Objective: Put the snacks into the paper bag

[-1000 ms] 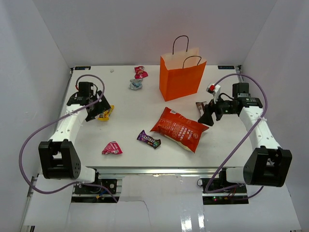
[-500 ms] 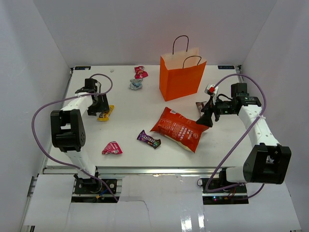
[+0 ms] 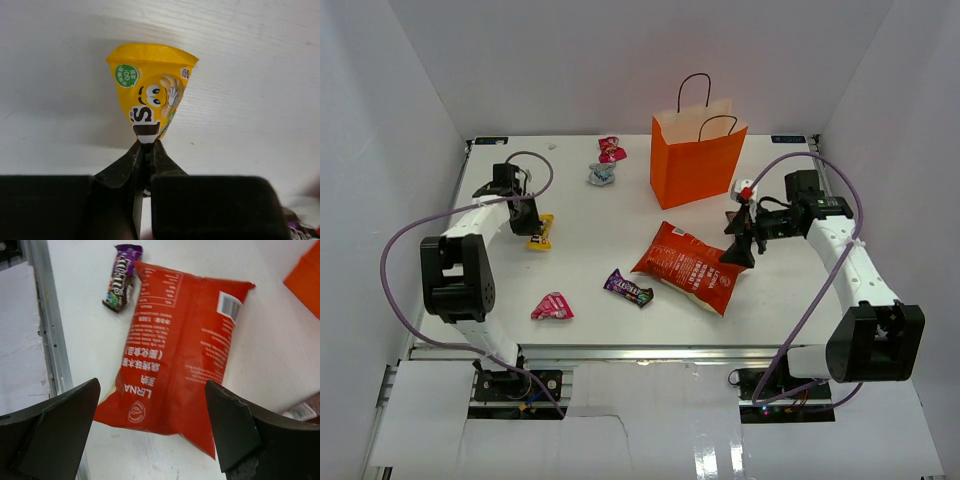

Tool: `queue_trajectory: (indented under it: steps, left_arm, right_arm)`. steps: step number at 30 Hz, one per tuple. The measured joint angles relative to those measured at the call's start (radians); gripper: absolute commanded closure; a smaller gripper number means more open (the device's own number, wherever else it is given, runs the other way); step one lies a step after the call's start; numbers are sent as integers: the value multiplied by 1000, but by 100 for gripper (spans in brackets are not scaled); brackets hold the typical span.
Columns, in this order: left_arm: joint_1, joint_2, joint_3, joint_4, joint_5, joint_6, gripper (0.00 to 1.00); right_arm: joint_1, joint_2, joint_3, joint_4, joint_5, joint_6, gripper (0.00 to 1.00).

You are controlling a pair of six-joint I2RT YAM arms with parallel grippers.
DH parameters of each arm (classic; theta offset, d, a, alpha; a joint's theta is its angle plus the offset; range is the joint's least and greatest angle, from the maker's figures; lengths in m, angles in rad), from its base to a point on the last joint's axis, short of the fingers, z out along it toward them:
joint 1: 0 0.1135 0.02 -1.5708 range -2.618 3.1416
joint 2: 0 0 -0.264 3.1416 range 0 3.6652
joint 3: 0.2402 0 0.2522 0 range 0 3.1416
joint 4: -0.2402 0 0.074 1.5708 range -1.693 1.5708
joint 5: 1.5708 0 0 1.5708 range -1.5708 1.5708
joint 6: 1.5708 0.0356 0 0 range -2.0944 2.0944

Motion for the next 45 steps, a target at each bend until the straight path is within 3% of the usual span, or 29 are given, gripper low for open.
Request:
queue_trajectory:
  steps: [6, 10, 15, 21, 28, 39, 45]
  left_arm:
    - [-1, -236, -168, 88, 251, -95, 89]
    - [-24, -399, -315, 193, 447, -206, 89]
    - [-120, -505, -477, 368, 587, -375, 89]
    - [-257, -562, -555, 501, 607, -516, 90]
    - [-325, -614, -602, 614, 595, -613, 89]
    - [-346, -657, -632, 670, 592, -665, 89]
    - [-351, -682, -647, 686, 599, -676, 88]
  right_arm:
    - [208, 3, 53, -52, 1, -87, 8]
    - [369, 52, 113, 28, 18, 24, 6]
    - [470, 154, 156, 294, 89, 473, 1]
    - [541, 262, 219, 554, 287, 1086, 3]
    - [580, 282, 180, 712, 372, 1503, 10]
    - [637, 307, 123, 785, 422, 1661, 20]
    - [644, 313, 101, 804, 431, 1677, 35]
